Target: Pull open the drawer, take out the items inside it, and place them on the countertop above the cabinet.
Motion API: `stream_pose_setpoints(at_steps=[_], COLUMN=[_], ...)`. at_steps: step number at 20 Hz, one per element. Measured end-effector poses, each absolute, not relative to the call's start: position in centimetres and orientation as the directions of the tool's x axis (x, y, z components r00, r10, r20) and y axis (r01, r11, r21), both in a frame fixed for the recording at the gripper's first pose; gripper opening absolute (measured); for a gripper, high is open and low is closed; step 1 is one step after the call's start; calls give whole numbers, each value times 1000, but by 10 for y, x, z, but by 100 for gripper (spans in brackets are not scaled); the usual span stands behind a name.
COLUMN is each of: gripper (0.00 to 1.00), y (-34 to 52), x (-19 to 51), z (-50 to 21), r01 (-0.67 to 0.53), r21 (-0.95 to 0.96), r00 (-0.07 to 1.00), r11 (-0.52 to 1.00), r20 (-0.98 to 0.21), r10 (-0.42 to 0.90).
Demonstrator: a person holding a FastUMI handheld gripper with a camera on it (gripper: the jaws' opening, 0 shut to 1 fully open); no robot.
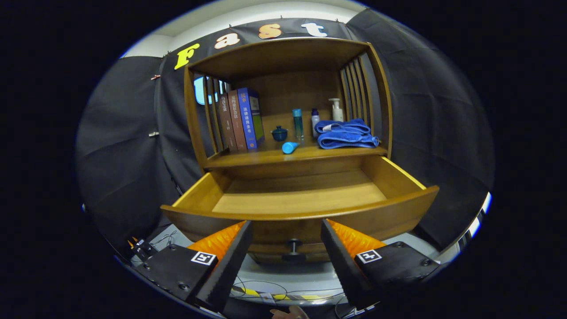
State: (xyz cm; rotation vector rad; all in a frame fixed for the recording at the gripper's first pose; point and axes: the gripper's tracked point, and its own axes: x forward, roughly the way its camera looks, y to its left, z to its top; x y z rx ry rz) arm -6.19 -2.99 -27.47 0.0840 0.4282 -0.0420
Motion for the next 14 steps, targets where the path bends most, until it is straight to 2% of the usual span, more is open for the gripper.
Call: stream_pose_setpoints(at_steps=[6, 14], gripper=[100, 99], y=[-36, -37], x=[-54, -37], z=[-321, -322], r01=[92, 117], r21=[62, 65], r00=[884, 883], r11=[994, 991], r20=[-464, -464], r10=[-53, -74])
